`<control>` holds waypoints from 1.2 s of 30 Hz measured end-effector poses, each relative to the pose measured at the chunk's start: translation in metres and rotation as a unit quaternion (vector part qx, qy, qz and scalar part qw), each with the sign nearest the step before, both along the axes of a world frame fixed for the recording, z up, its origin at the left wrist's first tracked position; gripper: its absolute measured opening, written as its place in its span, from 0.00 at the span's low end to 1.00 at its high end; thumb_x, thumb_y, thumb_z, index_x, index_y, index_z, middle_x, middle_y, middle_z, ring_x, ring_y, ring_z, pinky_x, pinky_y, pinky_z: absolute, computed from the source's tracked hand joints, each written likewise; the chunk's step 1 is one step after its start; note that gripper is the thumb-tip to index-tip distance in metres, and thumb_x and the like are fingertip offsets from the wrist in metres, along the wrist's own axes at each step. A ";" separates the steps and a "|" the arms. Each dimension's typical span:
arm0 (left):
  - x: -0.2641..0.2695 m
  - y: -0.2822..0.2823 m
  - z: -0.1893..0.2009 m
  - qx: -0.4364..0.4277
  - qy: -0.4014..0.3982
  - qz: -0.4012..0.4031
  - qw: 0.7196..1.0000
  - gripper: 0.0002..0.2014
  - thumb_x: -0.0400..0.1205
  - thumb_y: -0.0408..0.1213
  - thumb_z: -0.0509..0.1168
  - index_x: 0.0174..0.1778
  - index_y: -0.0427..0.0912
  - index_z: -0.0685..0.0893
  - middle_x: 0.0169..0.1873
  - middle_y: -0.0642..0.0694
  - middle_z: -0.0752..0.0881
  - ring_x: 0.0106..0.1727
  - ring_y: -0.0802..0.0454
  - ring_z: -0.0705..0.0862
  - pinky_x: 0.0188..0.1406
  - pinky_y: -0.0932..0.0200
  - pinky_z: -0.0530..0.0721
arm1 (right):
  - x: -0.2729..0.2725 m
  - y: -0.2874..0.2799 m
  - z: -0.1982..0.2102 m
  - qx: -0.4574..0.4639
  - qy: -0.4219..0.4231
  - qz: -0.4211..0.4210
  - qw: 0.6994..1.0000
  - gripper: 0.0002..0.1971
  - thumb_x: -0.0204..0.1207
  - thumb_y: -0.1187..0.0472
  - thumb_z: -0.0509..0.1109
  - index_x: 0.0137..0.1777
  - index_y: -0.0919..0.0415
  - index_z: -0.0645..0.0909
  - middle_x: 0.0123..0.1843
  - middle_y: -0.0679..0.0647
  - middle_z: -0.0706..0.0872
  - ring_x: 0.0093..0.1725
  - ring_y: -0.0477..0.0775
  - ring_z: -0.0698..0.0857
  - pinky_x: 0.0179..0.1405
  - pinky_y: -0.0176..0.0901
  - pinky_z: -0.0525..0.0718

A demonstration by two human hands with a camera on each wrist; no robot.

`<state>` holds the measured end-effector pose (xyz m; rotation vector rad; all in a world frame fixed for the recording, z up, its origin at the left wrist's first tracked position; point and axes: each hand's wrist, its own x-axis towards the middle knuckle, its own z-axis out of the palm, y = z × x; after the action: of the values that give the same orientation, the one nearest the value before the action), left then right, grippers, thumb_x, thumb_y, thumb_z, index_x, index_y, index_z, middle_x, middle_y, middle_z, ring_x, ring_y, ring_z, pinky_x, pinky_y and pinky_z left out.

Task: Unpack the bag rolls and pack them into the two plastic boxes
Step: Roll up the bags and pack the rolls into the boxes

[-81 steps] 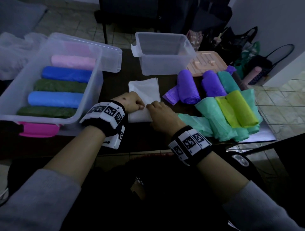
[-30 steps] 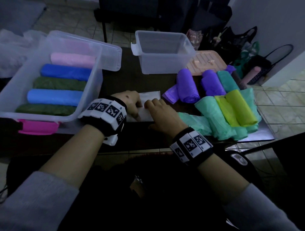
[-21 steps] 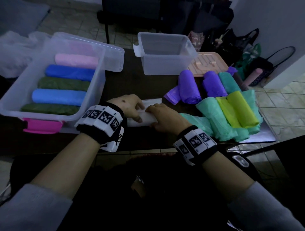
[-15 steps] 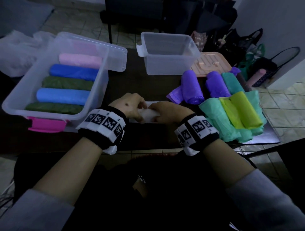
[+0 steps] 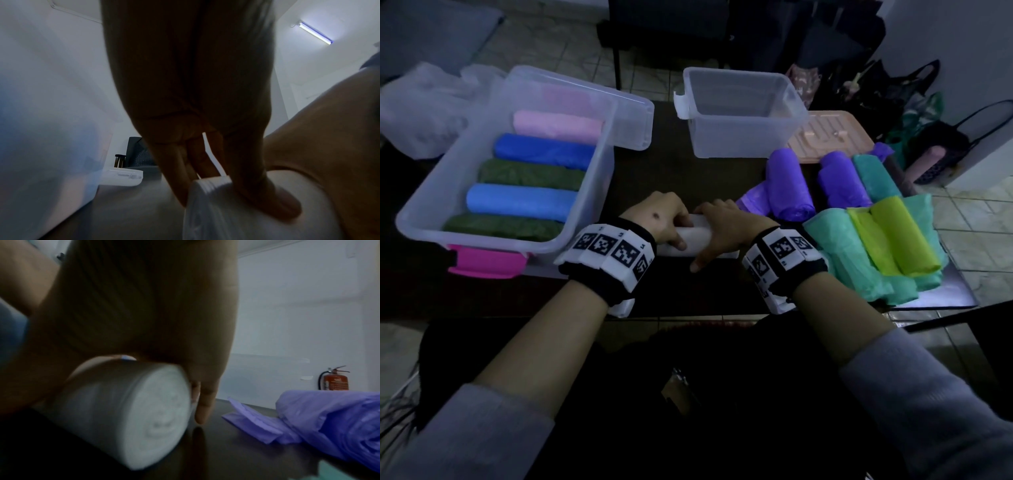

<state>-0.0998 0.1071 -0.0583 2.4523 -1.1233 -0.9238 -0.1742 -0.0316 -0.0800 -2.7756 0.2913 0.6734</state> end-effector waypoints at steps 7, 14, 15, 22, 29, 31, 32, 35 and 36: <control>0.000 0.003 0.001 0.000 0.018 -0.001 1.000 0.23 0.76 0.34 0.70 0.69 0.46 0.79 0.62 0.45 0.82 0.63 0.49 0.80 0.60 0.56 0.77 | -0.012 0.004 -0.005 0.037 -0.039 0.011 0.999 0.37 0.63 0.37 0.76 0.69 0.53 0.71 0.63 0.53 0.72 0.64 0.53 0.71 0.57 0.46 0.73; -0.008 0.006 0.001 -0.021 -0.002 0.006 1.000 0.23 0.78 0.34 0.69 0.70 0.47 0.78 0.65 0.46 0.81 0.65 0.49 0.79 0.63 0.55 0.76 | -0.028 0.010 -0.010 0.083 -0.092 -0.016 0.992 0.30 0.69 0.42 0.74 0.66 0.57 0.73 0.62 0.54 0.78 0.59 0.52 0.78 0.54 0.43 0.76; -0.009 0.008 0.004 -0.036 -0.010 0.022 0.999 0.24 0.78 0.34 0.69 0.71 0.47 0.76 0.67 0.45 0.79 0.66 0.49 0.78 0.64 0.55 0.76 | -0.028 0.011 -0.008 0.097 -0.094 -0.030 0.990 0.29 0.70 0.43 0.74 0.65 0.58 0.73 0.62 0.55 0.80 0.58 0.52 0.80 0.53 0.43 0.77; -0.010 0.042 0.070 -0.263 -0.110 0.206 0.936 0.20 0.84 0.40 0.61 0.72 0.48 0.74 0.71 0.47 0.76 0.70 0.52 0.75 0.67 0.59 0.71 | -0.008 0.025 0.029 0.130 -0.234 -0.106 0.958 0.25 0.74 0.45 0.71 0.62 0.63 0.76 0.52 0.52 0.79 0.47 0.48 0.76 0.39 0.36 0.69; 0.019 0.140 0.081 -0.290 -0.223 0.434 0.823 0.17 0.84 0.34 0.56 0.69 0.43 0.79 0.67 0.40 0.80 0.66 0.44 0.78 0.60 0.63 0.71 | 0.042 0.084 0.080 0.166 -0.338 -0.003 0.926 0.28 0.74 0.40 0.69 0.62 0.63 0.76 0.51 0.49 0.77 0.47 0.46 0.78 0.34 0.27 0.73; 0.018 0.166 0.069 -0.253 -0.247 0.481 0.802 0.17 0.84 0.31 0.55 0.67 0.37 0.79 0.66 0.34 0.79 0.67 0.38 0.76 0.63 0.56 0.69 | 0.058 0.108 0.087 0.164 -0.347 0.030 0.923 0.27 0.73 0.40 0.70 0.58 0.64 0.78 0.49 0.51 0.79 0.47 0.48 0.78 0.34 0.28 0.70; 0.017 0.176 0.063 -0.237 -0.243 0.501 0.796 0.16 0.84 0.31 0.54 0.66 0.35 0.79 0.65 0.32 0.79 0.66 0.36 0.76 0.63 0.53 0.70 | 0.065 0.120 0.088 0.163 -0.343 0.049 0.924 0.26 0.72 0.40 0.70 0.56 0.64 0.78 0.48 0.51 0.79 0.47 0.49 0.78 0.34 0.28 0.69; 0.018 0.193 0.044 -0.174 -0.164 0.538 0.808 0.17 0.86 0.35 0.52 0.66 0.33 0.78 0.65 0.30 0.78 0.66 0.34 0.75 0.61 0.50 0.72 | 0.084 0.150 0.085 0.148 -0.304 0.108 0.935 0.27 0.73 0.39 0.70 0.56 0.64 0.79 0.47 0.51 0.77 0.46 0.49 0.76 0.31 0.37 0.66; 0.019 0.195 0.038 -0.157 -0.130 0.536 0.819 0.18 0.87 0.37 0.51 0.66 0.32 0.77 0.65 0.29 0.78 0.66 0.33 0.75 0.61 0.50 0.72 | 0.088 0.159 0.081 0.131 -0.286 0.126 0.941 0.27 0.73 0.39 0.69 0.57 0.64 0.79 0.47 0.51 0.77 0.46 0.48 0.75 0.31 0.40 0.64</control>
<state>-0.0806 0.3024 -0.0201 2.3697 0.1723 -0.0333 -0.0857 0.1269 0.0015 -2.6180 -0.2595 -0.0679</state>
